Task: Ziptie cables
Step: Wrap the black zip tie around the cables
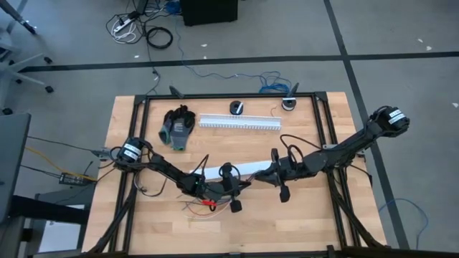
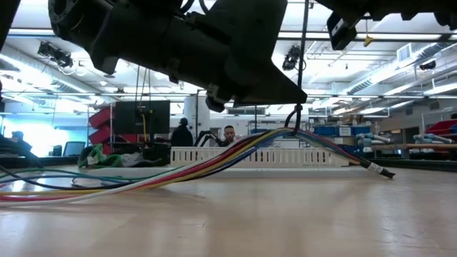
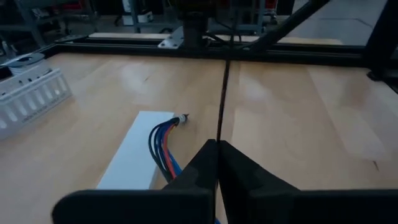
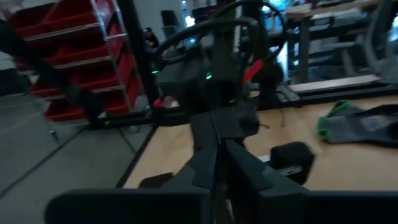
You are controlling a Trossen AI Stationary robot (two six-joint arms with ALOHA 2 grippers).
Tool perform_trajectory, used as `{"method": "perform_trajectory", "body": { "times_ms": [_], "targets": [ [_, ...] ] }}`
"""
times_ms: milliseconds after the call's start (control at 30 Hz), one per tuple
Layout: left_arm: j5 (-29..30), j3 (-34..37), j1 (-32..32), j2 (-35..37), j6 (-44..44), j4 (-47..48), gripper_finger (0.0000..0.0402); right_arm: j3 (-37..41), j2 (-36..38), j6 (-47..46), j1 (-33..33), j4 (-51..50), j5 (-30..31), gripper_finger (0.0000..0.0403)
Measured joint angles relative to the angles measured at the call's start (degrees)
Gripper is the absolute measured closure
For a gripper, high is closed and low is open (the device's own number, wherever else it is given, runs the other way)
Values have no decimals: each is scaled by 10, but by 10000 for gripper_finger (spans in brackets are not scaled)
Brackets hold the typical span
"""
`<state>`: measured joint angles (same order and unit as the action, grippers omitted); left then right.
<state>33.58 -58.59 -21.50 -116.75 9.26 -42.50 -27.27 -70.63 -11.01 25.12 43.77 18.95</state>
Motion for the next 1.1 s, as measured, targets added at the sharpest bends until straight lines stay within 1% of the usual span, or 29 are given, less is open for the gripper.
{"method": "perform_trajectory", "body": {
  "times_ms": [100,267,367,433,533,600,700,833,967,1100],
  "targets": [
    [0,0,0,0,0,-7,401,0,0,-9,0,-14,-8,342],
    [1,0,0,0,0,-8,401,0,-2,-40,-4,-60,-7,271],
    [2,0,0,0,0,-12,401,0,-16,-46,-5,-69,-5,233],
    [2,0,0,0,-1,-16,401,0,-32,-45,-5,-59,-5,214],
    [2,0,0,0,-12,-29,402,0,-59,-46,-5,-53,-5,196],
    [-3,0,0,0,-14,-36,402,0,-79,-46,-5,-50,0,191],
    [-9,0,0,0,-15,-39,401,0,-104,-44,-6,-16,8,189],
    [-13,0,0,0,-15,-39,401,0,-121,-39,-9,2,9,200],
    [-13,0,0,0,-15,-39,401,0,-124,-39,-16,3,9,226],
    [-13,0,0,0,-15,-39,401,0,-124,-39,-17,3,8,268]
  ]
}}
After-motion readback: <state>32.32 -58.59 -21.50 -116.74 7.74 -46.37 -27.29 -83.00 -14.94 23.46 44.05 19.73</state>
